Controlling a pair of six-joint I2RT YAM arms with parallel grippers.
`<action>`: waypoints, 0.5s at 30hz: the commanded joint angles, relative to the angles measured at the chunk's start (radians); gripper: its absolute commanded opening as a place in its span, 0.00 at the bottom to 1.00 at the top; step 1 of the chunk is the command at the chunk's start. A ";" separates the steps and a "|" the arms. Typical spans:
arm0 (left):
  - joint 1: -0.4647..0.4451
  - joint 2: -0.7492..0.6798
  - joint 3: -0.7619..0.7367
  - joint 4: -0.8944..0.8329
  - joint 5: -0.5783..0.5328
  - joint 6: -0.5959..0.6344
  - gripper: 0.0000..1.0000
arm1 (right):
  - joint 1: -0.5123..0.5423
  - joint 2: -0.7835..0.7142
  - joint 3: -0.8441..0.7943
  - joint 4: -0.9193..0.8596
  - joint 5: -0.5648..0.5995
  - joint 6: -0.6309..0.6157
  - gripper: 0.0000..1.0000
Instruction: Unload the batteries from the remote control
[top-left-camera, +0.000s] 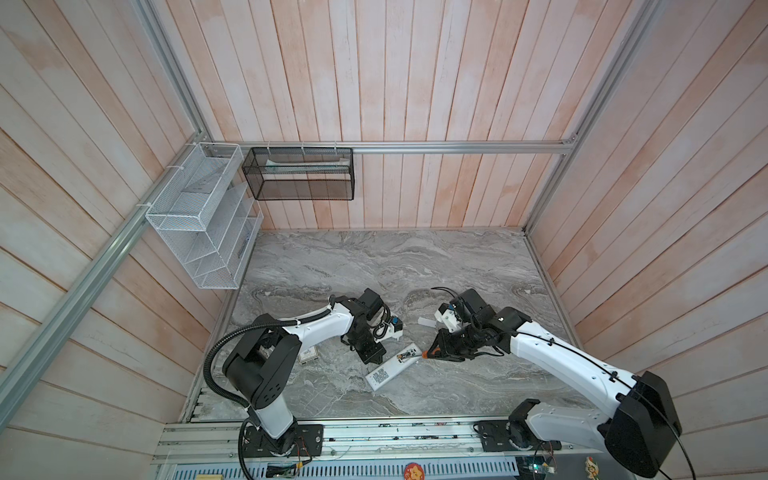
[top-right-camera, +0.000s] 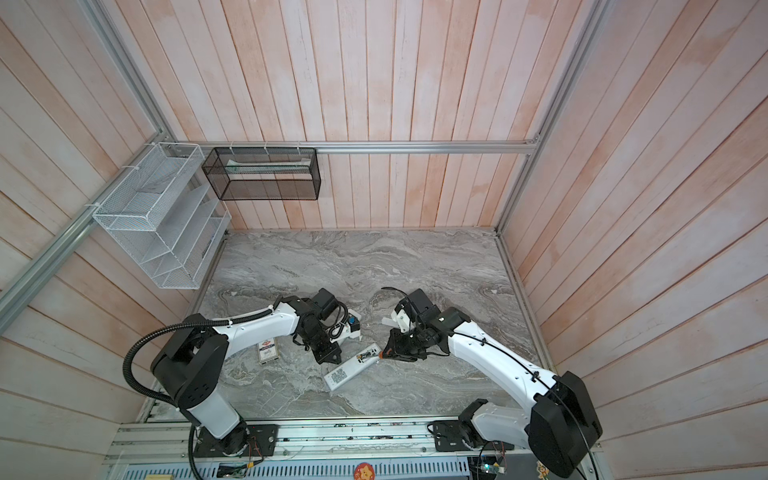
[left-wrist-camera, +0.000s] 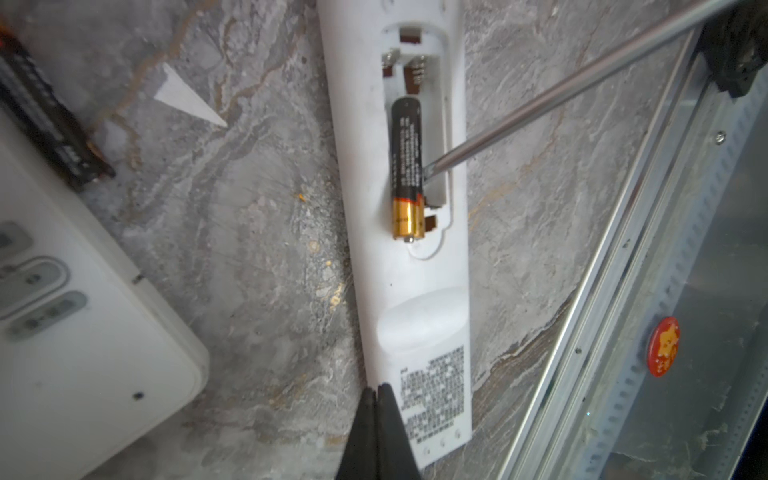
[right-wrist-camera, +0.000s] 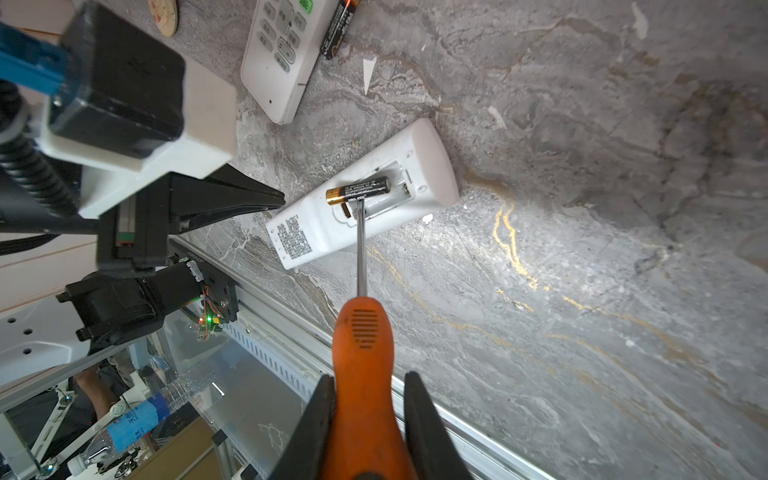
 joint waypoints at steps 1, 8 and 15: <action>-0.005 0.000 0.014 0.021 0.007 -0.005 0.00 | -0.003 0.015 -0.057 -0.057 0.126 0.012 0.00; -0.023 -0.032 -0.029 0.078 0.024 -0.030 0.00 | -0.003 -0.020 -0.074 -0.035 0.180 0.029 0.00; -0.061 -0.108 -0.122 0.170 0.001 -0.078 0.59 | -0.001 -0.093 -0.161 -0.013 0.167 0.085 0.00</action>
